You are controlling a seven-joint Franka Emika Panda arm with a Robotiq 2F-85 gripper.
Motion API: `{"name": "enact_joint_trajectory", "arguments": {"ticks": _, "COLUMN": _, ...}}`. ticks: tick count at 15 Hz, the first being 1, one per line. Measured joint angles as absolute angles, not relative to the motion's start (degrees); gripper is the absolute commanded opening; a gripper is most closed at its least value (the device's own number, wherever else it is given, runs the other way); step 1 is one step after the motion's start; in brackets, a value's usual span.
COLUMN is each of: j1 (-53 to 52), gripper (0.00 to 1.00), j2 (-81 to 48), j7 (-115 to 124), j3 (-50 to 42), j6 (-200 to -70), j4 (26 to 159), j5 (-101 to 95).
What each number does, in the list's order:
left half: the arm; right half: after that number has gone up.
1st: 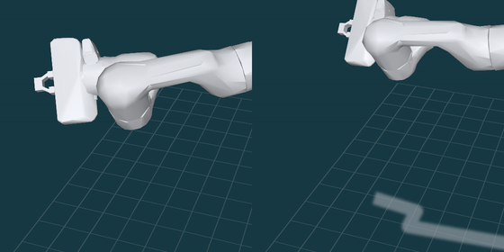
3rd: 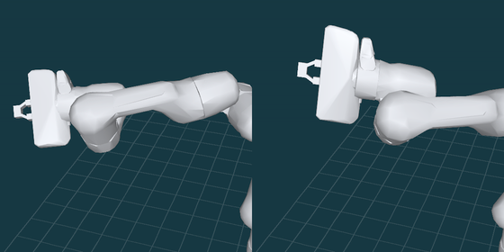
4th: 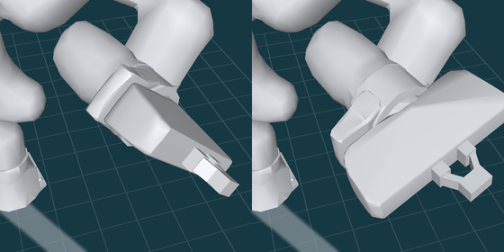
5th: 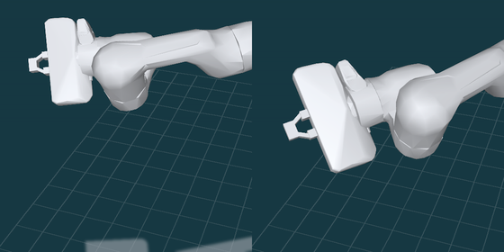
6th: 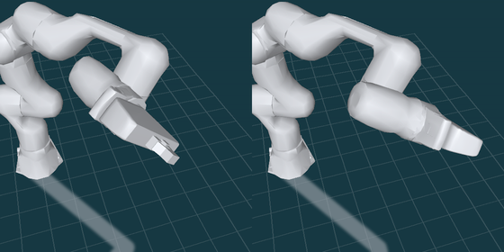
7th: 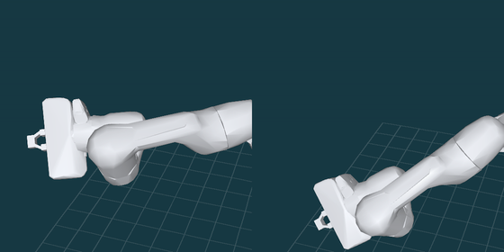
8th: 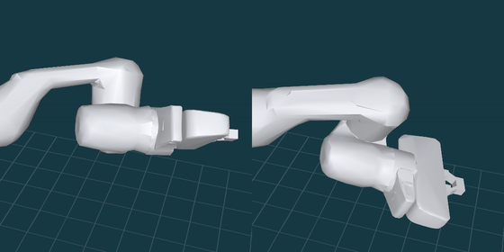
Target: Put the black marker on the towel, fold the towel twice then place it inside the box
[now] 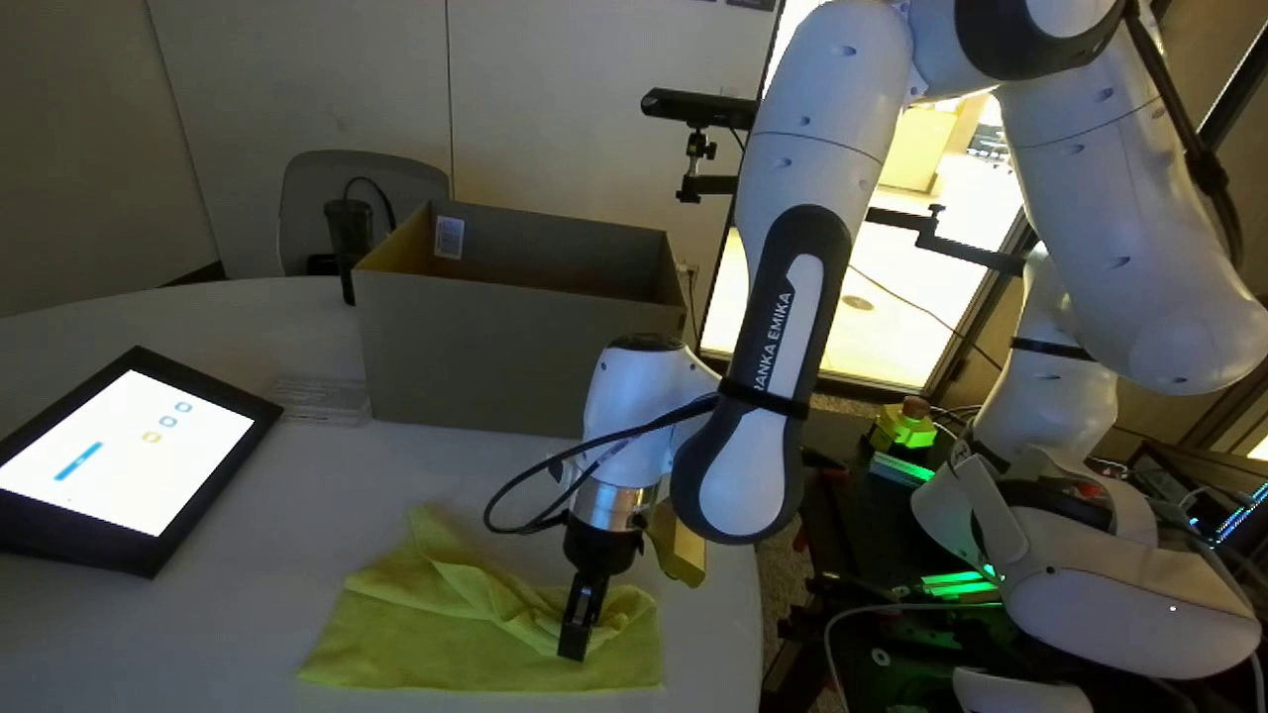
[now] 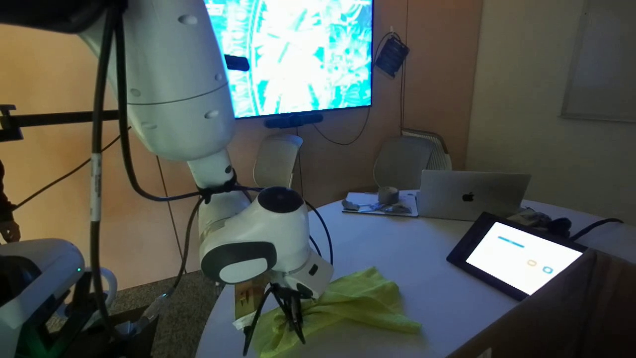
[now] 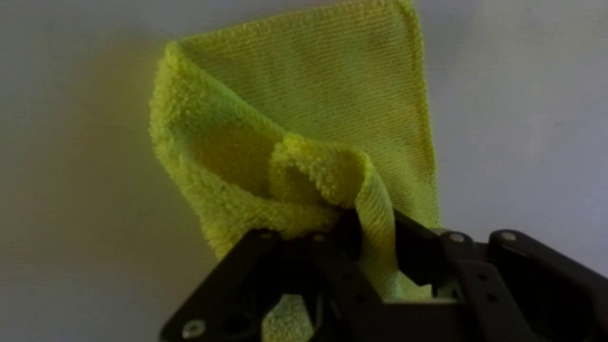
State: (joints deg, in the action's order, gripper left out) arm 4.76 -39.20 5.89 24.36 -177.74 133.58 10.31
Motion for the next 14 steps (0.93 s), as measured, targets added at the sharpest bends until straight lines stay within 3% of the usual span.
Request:
{"name": "enact_joint_trajectory", "arguments": {"ticks": 1, "j1": 3.5, "gripper": 0.14, "j2": -38.9, "j7": 5.9, "j3": 23.6, "j6": -177.7, "j4": 133.6, "j5": 10.3}}
{"name": "enact_joint_trajectory", "arguments": {"ticks": 2, "j1": 2.2, "gripper": 0.38, "j2": -38.7, "j7": 6.0, "j3": 23.0, "j6": -177.7, "j4": 133.5, "j5": 10.3}}
{"name": "enact_joint_trajectory", "arguments": {"ticks": 3, "j1": 0.9, "gripper": 0.36, "j2": -38.6, "j7": 6.2, "j3": 22.4, "j6": -177.9, "j4": 133.4, "j5": 10.3}}
{"name": "enact_joint_trajectory", "arguments": {"ticks": 4, "j1": -0.3, "gripper": 0.42, "j2": -38.5, "j7": 6.5, "j3": 21.9, "j6": -178.1, "j4": 133.2, "j5": 10.3}}
{"name": "enact_joint_trajectory", "arguments": {"ticks": 11, "j1": -2.9, "gripper": 0.95, "j2": -38.0, "j7": 7.5, "j3": 23.5, "j6": -180.3, "j4": 132.3, "j5": 10.4}}
{"name": "enact_joint_trajectory", "arguments": {"ticks": 14, "j1": -2.6, "gripper": 1.0, "j2": -37.2, "j7": 7.6, "j3": 25.0, "j6": -182.2, "j4": 132.3, "j5": 10.4}}
